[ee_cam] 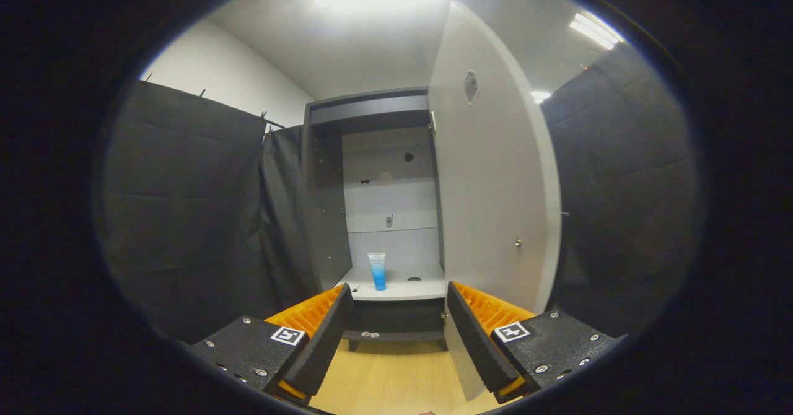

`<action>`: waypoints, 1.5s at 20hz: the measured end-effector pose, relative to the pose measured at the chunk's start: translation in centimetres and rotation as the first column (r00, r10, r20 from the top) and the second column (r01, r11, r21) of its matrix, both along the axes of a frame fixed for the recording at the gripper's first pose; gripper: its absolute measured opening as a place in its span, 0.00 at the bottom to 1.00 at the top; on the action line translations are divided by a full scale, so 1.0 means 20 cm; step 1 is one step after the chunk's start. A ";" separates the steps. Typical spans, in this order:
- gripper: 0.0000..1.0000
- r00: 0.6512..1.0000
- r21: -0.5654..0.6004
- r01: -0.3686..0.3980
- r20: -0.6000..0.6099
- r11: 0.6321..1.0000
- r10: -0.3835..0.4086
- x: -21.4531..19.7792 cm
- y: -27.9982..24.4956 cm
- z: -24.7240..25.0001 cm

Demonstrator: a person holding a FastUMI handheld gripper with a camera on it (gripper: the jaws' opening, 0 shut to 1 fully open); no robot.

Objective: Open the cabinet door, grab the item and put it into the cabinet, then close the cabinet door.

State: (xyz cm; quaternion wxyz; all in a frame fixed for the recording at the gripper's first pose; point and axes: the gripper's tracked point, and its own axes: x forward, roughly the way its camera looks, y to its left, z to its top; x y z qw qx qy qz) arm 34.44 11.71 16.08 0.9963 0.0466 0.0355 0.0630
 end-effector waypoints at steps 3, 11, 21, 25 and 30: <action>0.94 1.000 0.017 0.028 0.000 0.999 -0.028 -0.10 -0.14 0.04; 0.94 0.965 -0.043 0.261 0.028 0.964 -0.260 -0.19 -0.71 0.11; 0.95 0.879 -0.120 0.467 -0.045 0.876 -0.474 0.06 -1.13 -0.11; 0.94 0.891 -0.137 0.441 -0.049 0.887 -0.451 0.17 -1.05 -0.15; 0.89 0.912 -0.099 0.397 -0.069 0.912 -0.404 0.17 -0.96 -0.15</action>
